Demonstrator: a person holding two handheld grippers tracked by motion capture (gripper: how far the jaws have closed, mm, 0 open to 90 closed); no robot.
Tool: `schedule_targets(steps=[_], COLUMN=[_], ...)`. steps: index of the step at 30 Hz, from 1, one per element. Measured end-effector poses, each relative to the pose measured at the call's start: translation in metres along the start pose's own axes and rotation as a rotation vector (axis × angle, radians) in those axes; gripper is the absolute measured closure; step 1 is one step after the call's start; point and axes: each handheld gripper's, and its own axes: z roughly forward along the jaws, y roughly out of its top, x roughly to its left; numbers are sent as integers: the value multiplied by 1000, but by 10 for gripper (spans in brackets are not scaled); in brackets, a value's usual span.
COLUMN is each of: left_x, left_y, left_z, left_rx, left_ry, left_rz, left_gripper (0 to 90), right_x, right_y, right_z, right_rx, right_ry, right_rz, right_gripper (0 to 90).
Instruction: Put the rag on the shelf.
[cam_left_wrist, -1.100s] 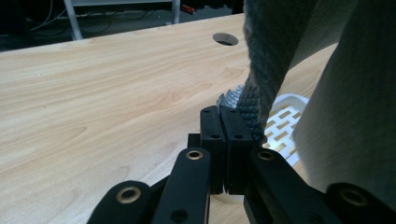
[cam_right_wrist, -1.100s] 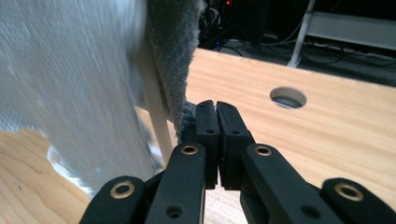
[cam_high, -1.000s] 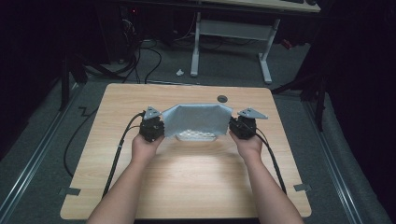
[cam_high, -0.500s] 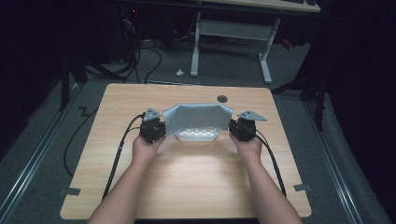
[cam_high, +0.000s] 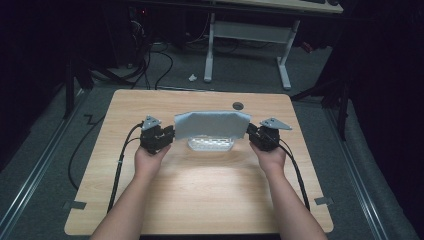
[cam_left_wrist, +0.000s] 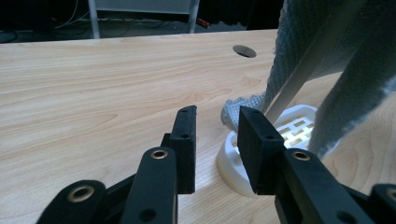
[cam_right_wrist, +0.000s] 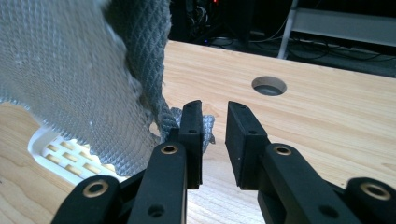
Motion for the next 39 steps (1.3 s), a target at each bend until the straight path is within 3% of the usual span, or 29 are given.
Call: schedule_targets(steps=[12, 20, 24, 30, 36, 39], left_x=[-4, -9, -11, -11, -5, -1], left_y=[0, 0, 1, 2, -4, -6], left_z=[0, 1, -1, -2, -6, -13], left_rx=[1, -5, -7, -2, 18, 5], left_ry=[-5, -20, -20, -11, 14, 28], left_rz=[13, 22, 34, 39, 42, 41], left_gripper=[690, 699, 717, 717, 706, 704], right_x=[-9, -8, -3, -7, -14, -13], right_y=[9, -4, -4, 6, 6, 6], right_z=[-2, 10, 15, 8, -1, -8], right_rx=[-35, 42, 32, -26, -9, -5], right_ry=[-26, -25, -21, -23, -38, -45], right_rz=[30, 31, 29, 44, 35, 6], right_gripper=[728, 682, 686, 705, 714, 713])
